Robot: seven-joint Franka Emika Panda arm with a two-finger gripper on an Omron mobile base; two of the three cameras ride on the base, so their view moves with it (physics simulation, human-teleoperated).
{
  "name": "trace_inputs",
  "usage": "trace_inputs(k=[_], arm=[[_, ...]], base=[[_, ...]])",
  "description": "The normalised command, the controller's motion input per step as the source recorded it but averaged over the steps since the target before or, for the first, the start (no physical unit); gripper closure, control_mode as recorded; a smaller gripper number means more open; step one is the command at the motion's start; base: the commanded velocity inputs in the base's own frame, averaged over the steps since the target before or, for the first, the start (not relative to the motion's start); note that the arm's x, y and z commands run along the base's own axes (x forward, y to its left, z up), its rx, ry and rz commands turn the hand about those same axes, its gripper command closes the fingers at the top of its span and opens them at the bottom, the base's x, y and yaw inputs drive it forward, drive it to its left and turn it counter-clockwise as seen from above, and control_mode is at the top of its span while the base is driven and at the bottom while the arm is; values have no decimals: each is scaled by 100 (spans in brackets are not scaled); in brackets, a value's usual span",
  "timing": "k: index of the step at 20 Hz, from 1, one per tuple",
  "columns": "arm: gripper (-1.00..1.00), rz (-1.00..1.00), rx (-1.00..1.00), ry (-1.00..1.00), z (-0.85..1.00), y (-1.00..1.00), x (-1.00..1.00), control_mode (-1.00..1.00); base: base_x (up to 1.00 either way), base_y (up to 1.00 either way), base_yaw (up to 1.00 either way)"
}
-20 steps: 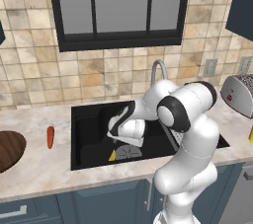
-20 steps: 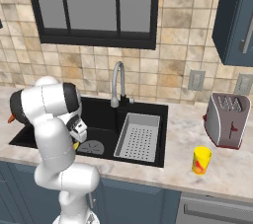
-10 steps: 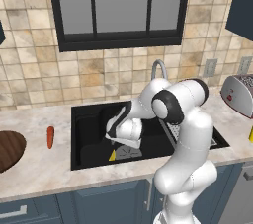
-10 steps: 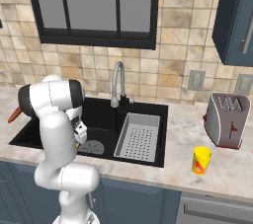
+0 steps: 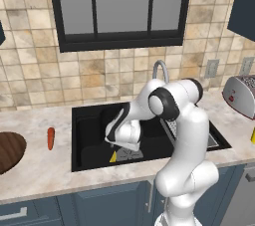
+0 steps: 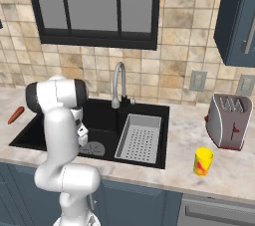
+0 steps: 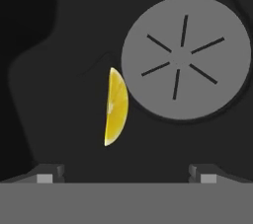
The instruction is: Remove the carrot and lemon wedge from the sink. Then move the bowl and cup from the counter to the sink for washing.
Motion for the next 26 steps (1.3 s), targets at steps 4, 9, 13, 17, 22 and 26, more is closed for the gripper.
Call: trace_inputs(k=[4, 9, 13, 17, 22, 26], arm=[[-100, 0, -2, 0, -15, 5, 17, -100], [-100, 0, 0, 0, -14, 7, 14, -100], [-100, 0, 0, 0, -13, 8, 16, -100], [-100, 0, 0, 3, -17, 4, 19, -100], [-100, 0, -2, 2, -17, 4, 21, -100], [-100, 0, -1, 1, -14, 4, 20, -100]], base=[[0, 0, 0], [0, 0, 0], [0, 0, 0], [0, 0, 0], [0, 0, 0], [0, 0, 0]])
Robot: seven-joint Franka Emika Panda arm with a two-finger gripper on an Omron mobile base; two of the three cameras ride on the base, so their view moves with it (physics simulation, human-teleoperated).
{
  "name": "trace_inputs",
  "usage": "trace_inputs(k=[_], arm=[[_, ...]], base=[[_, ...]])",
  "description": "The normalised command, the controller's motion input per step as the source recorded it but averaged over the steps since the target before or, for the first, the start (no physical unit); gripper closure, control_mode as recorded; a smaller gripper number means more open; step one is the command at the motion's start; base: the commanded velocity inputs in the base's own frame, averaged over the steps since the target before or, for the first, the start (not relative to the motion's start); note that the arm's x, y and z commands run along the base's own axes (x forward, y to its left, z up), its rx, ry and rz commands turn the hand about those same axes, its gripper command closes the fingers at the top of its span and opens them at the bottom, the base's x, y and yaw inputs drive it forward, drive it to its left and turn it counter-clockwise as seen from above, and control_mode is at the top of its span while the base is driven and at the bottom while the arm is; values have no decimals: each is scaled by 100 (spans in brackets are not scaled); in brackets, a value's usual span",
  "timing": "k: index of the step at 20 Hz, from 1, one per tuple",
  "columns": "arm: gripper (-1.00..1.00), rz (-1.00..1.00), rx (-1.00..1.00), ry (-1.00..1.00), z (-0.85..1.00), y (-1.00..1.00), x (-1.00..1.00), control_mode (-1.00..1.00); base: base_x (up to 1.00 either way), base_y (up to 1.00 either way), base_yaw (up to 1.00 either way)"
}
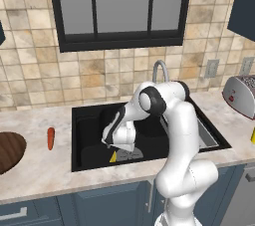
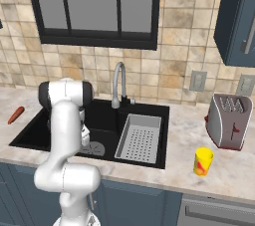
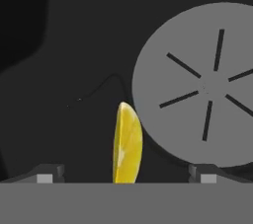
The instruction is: Remove the carrot and lemon wedge from the sink. Then move the bowl and cup from the counter to the sink for washing.
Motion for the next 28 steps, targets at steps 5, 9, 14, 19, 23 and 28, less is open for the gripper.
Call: trace_inputs(k=[5, 9, 14, 19, 23, 28], arm=[[-100, 0, -1, 0, -12, 8, 20, -100], [-100, 0, -2, 0, -14, 8, 18, -100], [-100, 0, -3, 1, -15, 5, 13, -100], [-100, 0, -2, 7, -15, 6, 2, -100], [-100, 0, 0, 11, -14, 3, 0, -100], [-100, 0, 0, 8, -9, 3, 0, -100]], base=[[0, 0, 0], [0, 0, 0], [0, 0, 0], [0, 0, 0], [0, 0, 0], [0, 0, 0]])
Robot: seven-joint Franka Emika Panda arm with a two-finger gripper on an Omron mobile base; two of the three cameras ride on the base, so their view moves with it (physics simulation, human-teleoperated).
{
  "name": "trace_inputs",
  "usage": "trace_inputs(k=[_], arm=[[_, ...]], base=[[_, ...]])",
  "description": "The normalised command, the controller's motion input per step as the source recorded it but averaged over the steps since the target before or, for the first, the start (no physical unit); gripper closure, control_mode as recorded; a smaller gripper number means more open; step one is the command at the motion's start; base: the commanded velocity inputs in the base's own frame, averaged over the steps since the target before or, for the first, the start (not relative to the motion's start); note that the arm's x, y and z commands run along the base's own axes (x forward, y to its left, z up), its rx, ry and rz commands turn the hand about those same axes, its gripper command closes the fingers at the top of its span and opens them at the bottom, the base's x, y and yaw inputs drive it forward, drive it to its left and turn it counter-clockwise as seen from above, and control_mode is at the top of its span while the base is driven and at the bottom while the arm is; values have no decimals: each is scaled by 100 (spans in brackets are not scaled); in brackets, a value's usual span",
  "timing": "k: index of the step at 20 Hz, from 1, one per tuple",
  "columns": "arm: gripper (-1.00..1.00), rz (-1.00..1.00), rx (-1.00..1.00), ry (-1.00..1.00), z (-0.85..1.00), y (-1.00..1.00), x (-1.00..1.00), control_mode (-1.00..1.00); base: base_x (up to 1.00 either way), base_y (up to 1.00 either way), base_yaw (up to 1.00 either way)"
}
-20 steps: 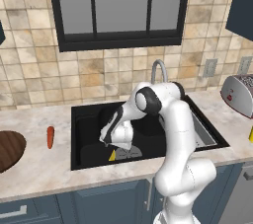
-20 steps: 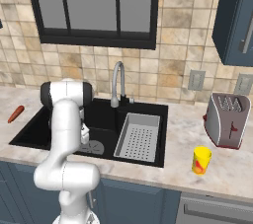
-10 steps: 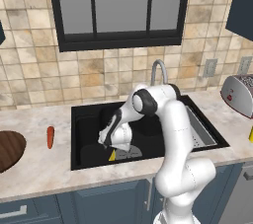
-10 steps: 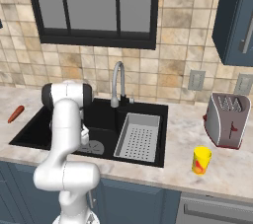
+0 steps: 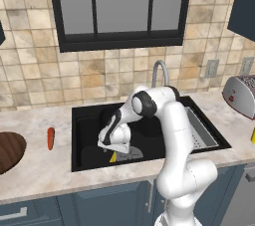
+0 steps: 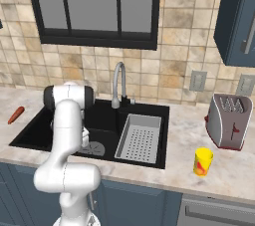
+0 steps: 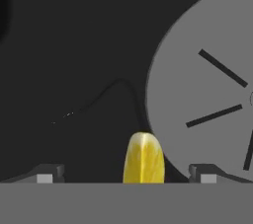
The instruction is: Remove the carrot and lemon wedge from the sink. Then move the bowl and cup from the counter to the sink for washing.
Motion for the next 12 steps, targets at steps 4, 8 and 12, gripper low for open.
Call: trace_inputs(k=[4, 8, 12], arm=[[-100, 0, 0, 5, -10, 0, 0, -100], [-100, 0, 0, 6, -11, 0, 0, -100], [-100, 0, 0, 6, -12, 0, -5, -100]], base=[[0, 0, 0], [0, 0, 0], [0, 0, 0]])
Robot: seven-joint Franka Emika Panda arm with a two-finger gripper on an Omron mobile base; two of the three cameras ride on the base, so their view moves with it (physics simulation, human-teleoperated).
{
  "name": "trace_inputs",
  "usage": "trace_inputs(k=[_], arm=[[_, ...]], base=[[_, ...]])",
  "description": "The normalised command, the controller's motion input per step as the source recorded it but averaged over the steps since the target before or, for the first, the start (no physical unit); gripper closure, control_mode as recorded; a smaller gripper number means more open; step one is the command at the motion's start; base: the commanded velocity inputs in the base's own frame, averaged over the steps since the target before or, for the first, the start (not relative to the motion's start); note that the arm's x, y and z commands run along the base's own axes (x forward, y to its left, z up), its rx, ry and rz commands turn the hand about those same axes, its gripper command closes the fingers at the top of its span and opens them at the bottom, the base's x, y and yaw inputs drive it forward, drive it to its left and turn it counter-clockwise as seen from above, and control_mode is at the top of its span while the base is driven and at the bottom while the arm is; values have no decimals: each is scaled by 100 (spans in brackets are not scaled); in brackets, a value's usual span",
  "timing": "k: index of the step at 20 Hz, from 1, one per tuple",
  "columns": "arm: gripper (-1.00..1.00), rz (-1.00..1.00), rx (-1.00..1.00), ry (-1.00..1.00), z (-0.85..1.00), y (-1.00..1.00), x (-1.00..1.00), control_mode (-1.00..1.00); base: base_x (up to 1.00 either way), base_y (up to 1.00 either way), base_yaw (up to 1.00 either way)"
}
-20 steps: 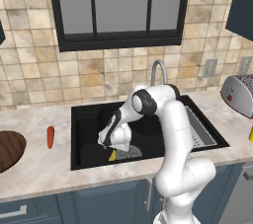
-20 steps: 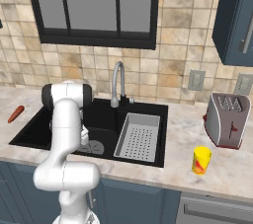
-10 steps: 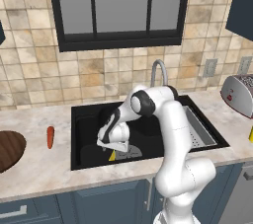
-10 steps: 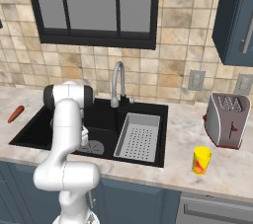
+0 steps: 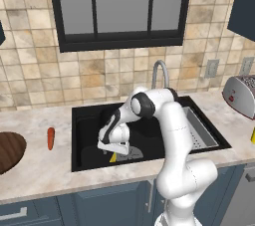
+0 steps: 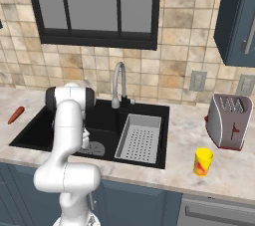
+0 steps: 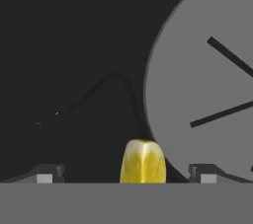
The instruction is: Remove the carrot and lemon wedge from the sink. Then move the bowl and cup from the counter to the sink for washing.
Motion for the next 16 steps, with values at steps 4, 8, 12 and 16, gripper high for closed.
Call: trace_inputs(k=[4, 8, 12, 16], arm=[[-100, 0, 0, 3, -12, 3, -6, -100], [-100, 0, 0, 3, -13, 4, 0, -100], [-100, 0, 0, 2, -12, 1, 1, -100], [-100, 0, 0, 2, -12, 0, 3, -100]], base=[[0, 0, 0], [0, 0, 0], [0, 0, 0], [0, 0, 0]])
